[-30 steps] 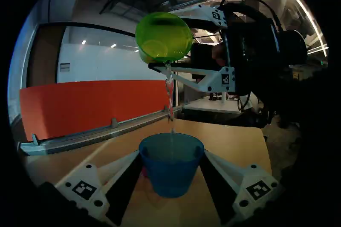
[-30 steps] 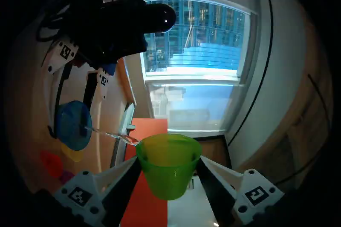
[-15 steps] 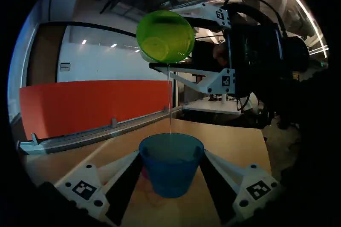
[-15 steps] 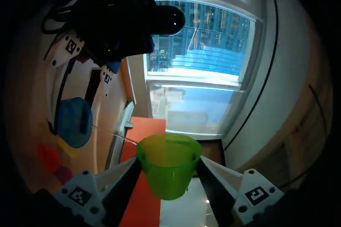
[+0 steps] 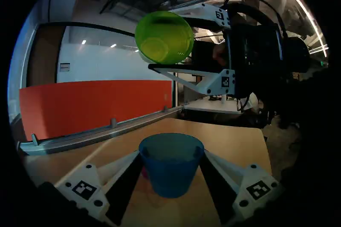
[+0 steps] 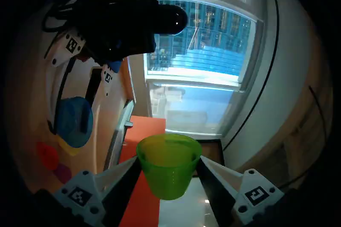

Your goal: Pour water

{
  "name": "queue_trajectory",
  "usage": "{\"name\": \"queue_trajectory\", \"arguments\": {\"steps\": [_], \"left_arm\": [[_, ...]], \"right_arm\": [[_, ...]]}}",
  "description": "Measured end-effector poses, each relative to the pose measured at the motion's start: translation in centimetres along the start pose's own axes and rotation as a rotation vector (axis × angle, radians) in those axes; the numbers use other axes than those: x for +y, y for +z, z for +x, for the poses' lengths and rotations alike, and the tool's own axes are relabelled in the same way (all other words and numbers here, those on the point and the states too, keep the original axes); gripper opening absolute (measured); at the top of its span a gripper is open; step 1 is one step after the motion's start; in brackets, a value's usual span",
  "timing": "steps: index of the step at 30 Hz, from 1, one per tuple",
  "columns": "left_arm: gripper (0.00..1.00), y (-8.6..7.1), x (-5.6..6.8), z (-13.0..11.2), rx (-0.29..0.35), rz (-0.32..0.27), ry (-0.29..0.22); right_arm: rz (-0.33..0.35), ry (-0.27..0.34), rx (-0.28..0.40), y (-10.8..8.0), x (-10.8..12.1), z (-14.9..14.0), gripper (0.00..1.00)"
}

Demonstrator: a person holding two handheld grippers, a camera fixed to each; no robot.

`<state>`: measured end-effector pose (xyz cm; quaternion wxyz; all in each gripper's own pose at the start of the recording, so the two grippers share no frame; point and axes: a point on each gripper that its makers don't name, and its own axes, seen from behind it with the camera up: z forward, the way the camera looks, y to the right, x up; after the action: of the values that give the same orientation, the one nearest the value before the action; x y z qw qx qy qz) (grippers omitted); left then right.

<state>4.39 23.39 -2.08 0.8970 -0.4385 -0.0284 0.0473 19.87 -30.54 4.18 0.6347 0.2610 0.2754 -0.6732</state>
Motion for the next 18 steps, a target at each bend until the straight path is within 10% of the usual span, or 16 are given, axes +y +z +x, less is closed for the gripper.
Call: {"name": "queue_trajectory", "arguments": {"steps": [9, 18], "left_arm": [[0.86, -0.1, 0.1, 0.1, 0.001, 0.001, 0.002], [0.86, -0.3, 0.1, 0.1, 0.002, 0.002, 0.007]], "right_arm": [[-0.001, 0.114, 0.008, -0.4, -0.1, -0.7, 0.88], [0.010, 0.399, 0.035, -1.2, 0.1, -0.8, 0.88]]}}
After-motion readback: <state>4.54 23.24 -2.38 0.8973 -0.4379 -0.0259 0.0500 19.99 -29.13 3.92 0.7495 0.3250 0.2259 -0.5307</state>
